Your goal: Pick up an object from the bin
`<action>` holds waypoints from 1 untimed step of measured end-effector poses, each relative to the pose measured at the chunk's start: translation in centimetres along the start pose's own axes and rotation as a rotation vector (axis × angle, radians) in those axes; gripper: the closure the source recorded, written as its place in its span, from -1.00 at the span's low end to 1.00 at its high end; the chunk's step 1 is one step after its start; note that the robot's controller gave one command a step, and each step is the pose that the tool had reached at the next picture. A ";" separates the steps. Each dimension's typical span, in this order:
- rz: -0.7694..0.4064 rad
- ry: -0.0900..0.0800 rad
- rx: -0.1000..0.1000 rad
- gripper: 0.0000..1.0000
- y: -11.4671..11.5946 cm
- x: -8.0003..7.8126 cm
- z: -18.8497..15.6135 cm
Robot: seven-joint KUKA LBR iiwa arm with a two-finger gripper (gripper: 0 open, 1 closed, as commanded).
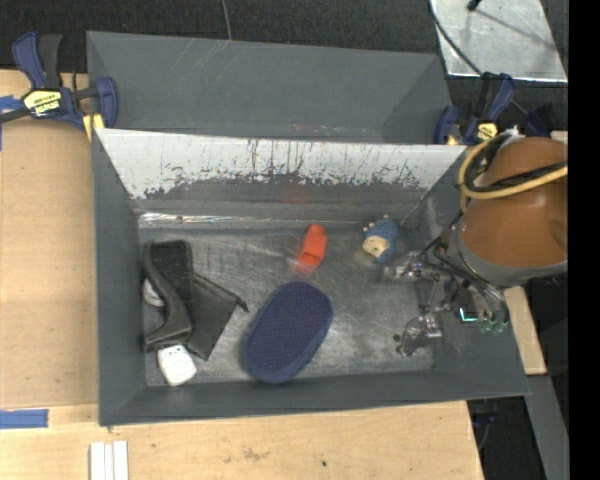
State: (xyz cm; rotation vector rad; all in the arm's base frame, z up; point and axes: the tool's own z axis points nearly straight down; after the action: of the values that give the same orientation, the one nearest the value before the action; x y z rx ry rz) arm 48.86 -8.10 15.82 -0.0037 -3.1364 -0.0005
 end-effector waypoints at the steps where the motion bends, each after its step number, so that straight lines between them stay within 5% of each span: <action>1: 0.035 -0.011 -0.004 -1.00 8.6 -5.4 2.5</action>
Offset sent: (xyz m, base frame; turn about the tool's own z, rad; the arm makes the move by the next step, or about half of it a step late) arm 0.0518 0.0795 -0.0246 0.0442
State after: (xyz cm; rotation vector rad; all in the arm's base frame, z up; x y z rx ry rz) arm 54.29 0.45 13.28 -0.0595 -3.1469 -0.0061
